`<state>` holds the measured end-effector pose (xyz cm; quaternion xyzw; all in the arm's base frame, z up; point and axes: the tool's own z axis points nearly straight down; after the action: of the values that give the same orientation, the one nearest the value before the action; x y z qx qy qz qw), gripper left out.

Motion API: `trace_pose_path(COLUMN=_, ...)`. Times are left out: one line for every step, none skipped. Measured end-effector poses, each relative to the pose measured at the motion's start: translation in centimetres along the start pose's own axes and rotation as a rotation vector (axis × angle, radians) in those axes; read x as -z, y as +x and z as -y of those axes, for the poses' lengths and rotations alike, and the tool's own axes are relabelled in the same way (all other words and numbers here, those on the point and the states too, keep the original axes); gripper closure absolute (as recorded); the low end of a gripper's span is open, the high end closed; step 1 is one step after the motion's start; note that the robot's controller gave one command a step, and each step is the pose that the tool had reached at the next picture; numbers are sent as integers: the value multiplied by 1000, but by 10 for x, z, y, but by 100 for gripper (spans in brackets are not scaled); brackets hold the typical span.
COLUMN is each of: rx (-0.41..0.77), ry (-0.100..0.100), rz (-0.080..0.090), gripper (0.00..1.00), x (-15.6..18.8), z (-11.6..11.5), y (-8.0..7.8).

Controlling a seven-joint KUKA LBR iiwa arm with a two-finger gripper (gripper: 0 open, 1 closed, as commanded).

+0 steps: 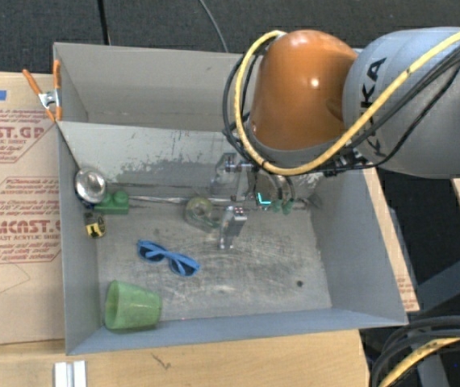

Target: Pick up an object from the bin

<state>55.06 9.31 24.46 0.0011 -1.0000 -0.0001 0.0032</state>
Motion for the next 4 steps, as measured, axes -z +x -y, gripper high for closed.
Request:
trace_pose_path(rx=-85, ry=0, rz=-1, gripper=0, x=-139, z=-72, y=14)
trace_pose_path(rx=-88, ry=-1, rz=6, gripper=100, x=-135, z=-70, y=12)
trace_pose_path(rx=-109, ry=-5, rz=16, gripper=100, x=-27, z=-86, y=-6)
trace_pose_path(rx=-308, ry=-1, rz=6, gripper=100, x=-55, z=-77, y=-12)
